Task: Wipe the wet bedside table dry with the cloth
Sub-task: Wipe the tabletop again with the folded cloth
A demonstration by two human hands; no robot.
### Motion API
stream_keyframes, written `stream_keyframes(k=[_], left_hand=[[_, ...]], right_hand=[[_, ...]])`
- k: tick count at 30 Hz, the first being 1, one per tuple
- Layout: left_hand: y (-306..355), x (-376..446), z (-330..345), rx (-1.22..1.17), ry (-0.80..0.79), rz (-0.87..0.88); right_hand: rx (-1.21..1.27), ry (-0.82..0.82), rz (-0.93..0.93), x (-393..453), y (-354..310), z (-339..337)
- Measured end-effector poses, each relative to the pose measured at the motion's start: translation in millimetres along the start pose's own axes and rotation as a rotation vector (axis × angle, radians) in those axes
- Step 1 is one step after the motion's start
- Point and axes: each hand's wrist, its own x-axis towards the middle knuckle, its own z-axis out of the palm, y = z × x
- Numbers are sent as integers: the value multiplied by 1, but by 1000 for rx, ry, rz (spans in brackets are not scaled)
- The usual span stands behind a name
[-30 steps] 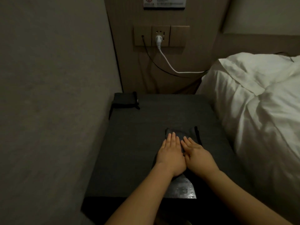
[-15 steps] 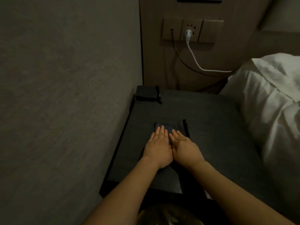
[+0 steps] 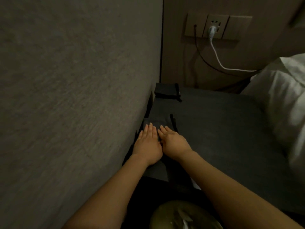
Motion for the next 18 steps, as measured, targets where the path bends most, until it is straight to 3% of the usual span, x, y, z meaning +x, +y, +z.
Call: stream_keyframes(k=[18], left_hand=[[13,-50,13,-17,22,-59]], right_hand=[[90,-42,-53,-41,-6,8]])
